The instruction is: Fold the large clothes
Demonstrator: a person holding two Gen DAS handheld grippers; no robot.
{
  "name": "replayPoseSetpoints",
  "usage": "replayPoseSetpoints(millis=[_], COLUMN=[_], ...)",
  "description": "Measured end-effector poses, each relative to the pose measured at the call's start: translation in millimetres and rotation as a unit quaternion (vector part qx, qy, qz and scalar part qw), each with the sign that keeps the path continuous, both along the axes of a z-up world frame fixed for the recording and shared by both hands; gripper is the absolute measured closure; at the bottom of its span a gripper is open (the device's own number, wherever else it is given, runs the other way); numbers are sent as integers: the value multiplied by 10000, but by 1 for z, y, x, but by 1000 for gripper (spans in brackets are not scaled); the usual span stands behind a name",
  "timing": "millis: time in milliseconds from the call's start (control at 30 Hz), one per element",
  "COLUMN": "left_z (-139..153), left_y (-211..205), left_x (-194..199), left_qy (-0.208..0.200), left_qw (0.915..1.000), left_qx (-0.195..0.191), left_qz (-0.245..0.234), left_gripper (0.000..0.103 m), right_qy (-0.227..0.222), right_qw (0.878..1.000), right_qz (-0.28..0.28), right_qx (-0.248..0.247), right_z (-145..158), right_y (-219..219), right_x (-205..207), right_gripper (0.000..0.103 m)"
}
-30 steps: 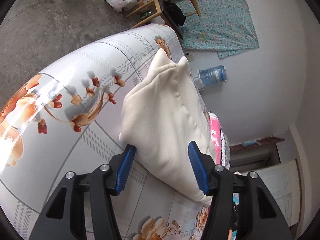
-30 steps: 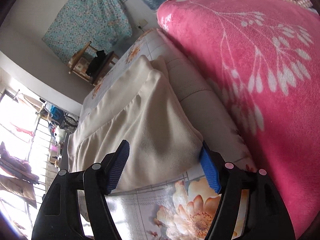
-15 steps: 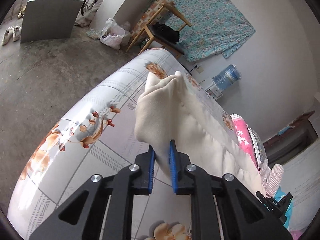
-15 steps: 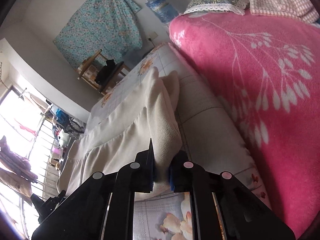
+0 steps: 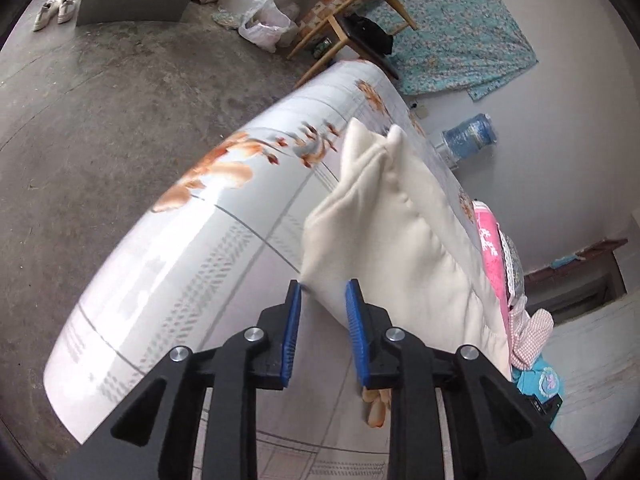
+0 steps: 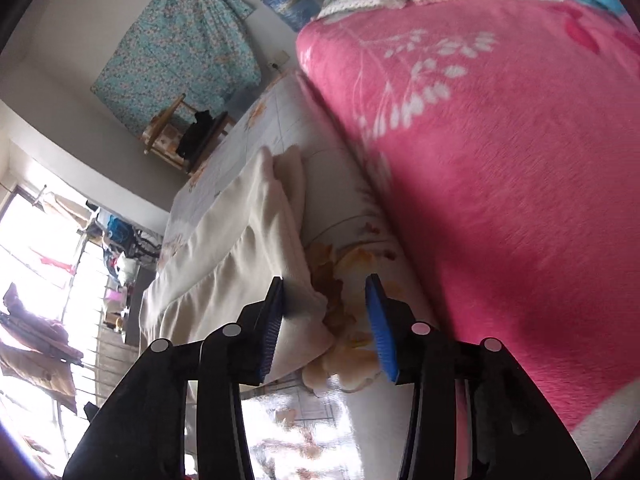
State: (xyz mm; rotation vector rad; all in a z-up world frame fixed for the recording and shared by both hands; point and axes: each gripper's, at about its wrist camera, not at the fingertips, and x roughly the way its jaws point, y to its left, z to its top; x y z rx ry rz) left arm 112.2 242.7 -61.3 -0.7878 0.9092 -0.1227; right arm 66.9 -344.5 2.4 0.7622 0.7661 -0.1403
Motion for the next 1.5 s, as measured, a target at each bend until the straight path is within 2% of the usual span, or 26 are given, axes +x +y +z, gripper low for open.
replayPoseSetpoints(millis=[67, 133, 200, 267, 333, 400, 433, 467, 567, 633, 733, 767, 833, 900, 967, 1000, 1067, 1233, 1267, 1333, 1500], left_z=[10, 22, 34, 41, 36, 16, 6, 5, 2, 4, 13, 18, 31, 43, 53, 56, 61, 64, 64, 65, 69], left_y=[12, 10, -6, -34, -64, -81, -81, -77, -60, -52, -46, -47, -54, -69, -89, -98, -119, -157, -162, -171, -186], left_x=[-8, -8, -1, 8, 21, 35, 39, 37, 38, 35, 26, 22, 13, 2, -11, -18, -33, -65, -69, -79, -99], left_qy=[-231, -464, -701, -931, -851, -419, -326, -486, -447, -466, -576, -643, -794, -961, -1085, -1119, -1145, -990, -960, -950, -987], left_qw=[9992, 9981, 9964, 9915, 9850, 9793, 9783, 9800, 9840, 9860, 9846, 9835, 9800, 9733, 9648, 9607, 9533, 9390, 9367, 9326, 9302], left_qx=[119, 245, 472, 823, 1183, 1679, 1768, 1680, 1523, 1420, 1536, 1590, 1726, 1943, 2176, 2272, 2449, 2937, 3019, 3124, 3209], left_qz=[306, 330, 73, -392, -922, -1046, -1029, -954, -807, -745, -603, -576, -597, -754, -1006, -1137, -1349, -1488, -1490, -1539, -1480], left_gripper=[80, 80, 80, 77, 69, 67, 67, 67, 67, 67, 67, 63, 59, 54, 41, 39, 25, 8, 6, 6, 6], right_qy=[-111, -236, -269, -228, -121, 179, 356, 490, 304, 300, 246, 191, 41, -66, -106, -90, -57, 115, 113, 35, -47], right_qw=[9988, 9948, 9878, 9758, 9617, 9549, 9554, 9590, 9753, 9743, 9678, 9659, 9640, 9603, 9552, 9528, 9497, 9414, 9384, 9318, 9206], right_qz=[-18, 250, 684, 1125, 1495, 1530, 1499, 1419, 1301, 1210, 1087, 1105, 1280, 1520, 1754, 1862, 2001, 1903, 1822, 1663, 1327], right_qx=[-474, -958, -1373, -1859, -2296, -2539, -2519, -2405, -1761, -1877, -2255, -2333, -2331, -2336, -2383, -2398, -2407, -2781, -2934, -3225, -3672], right_z=[17, 32, 36, 33, 21, 1, -11, -20, -23, -13, 5, 11, 18, 21, 19, 17, 13, 9, 12, 19, 38], right_y=[8, 29, 57, 84, 105, 104, 97, 86, 56, 54, 63, 69, 83, 103, 127, 138, 159, 194, 200, 210, 229], right_x=[-5, 2, 17, 32, 44, 50, 56, 59, 48, 42, 37, 35, 31, 25, 15, 10, -3, -40, -46, -59, -74], right_gripper=[62, 59, 52, 48, 42, 42, 42, 42, 42, 43, 42, 40, 38, 32, 28, 25, 20, 12, 9, 8, 8])
